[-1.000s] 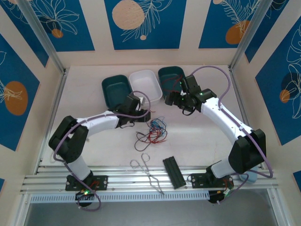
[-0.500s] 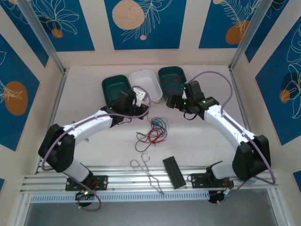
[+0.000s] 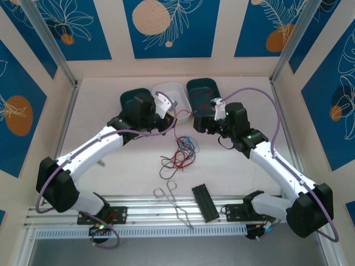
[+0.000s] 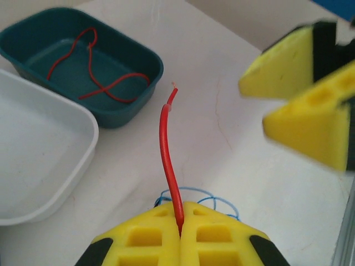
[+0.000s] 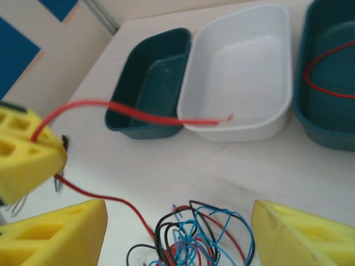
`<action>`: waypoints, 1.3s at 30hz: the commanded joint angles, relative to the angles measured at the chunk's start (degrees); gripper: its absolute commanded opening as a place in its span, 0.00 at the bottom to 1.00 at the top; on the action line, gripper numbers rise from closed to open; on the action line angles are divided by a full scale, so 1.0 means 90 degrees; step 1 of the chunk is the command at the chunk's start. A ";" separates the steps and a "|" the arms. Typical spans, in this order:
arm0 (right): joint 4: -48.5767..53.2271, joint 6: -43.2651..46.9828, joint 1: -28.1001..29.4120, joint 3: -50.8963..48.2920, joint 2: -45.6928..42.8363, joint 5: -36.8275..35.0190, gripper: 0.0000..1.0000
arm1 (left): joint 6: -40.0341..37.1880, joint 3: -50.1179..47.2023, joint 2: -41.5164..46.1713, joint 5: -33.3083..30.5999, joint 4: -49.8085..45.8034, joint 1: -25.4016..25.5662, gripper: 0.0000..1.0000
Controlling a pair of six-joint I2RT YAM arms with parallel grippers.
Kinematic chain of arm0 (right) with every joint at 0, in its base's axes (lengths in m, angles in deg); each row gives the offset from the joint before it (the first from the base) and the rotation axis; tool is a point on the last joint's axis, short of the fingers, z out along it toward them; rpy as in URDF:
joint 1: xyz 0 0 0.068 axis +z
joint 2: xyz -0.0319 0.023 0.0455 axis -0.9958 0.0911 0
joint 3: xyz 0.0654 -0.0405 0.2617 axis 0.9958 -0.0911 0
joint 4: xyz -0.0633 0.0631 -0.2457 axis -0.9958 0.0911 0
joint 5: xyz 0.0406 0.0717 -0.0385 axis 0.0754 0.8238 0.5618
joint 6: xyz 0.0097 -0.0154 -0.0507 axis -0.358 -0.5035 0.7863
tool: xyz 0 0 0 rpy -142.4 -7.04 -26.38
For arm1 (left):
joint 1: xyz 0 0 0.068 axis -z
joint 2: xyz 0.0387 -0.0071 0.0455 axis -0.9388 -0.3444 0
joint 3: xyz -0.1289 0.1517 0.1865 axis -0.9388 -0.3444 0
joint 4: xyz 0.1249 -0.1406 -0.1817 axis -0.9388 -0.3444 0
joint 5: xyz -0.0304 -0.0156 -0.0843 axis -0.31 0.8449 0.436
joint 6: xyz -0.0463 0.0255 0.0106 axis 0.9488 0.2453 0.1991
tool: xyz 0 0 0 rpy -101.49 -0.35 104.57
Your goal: Untangle the cables
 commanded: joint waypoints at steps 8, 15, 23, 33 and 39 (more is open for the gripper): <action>-0.0374 0.0496 0.0181 -0.0031 -0.0115 0.0539 0.64 | -0.0145 0.1010 0.0255 0.0551 -0.0877 -0.0052 0.00; -0.0106 0.0534 0.0235 0.0165 -0.0316 0.0325 0.63 | -0.0433 0.1205 0.0180 0.0802 -0.1100 -0.0049 0.00; 0.1397 0.1698 0.0290 0.1089 -0.0399 0.0768 0.64 | -0.1682 0.1300 -0.0036 0.1068 -0.1781 -0.0046 0.00; 0.2379 0.2832 0.0495 0.2040 0.0105 0.1115 0.64 | -0.3056 0.1302 -0.0281 0.2110 -0.1914 -0.0043 0.00; 0.2896 0.3039 0.0504 0.2329 0.0474 0.1381 0.63 | -0.3306 0.1254 -0.0311 0.2356 -0.1900 -0.0048 0.00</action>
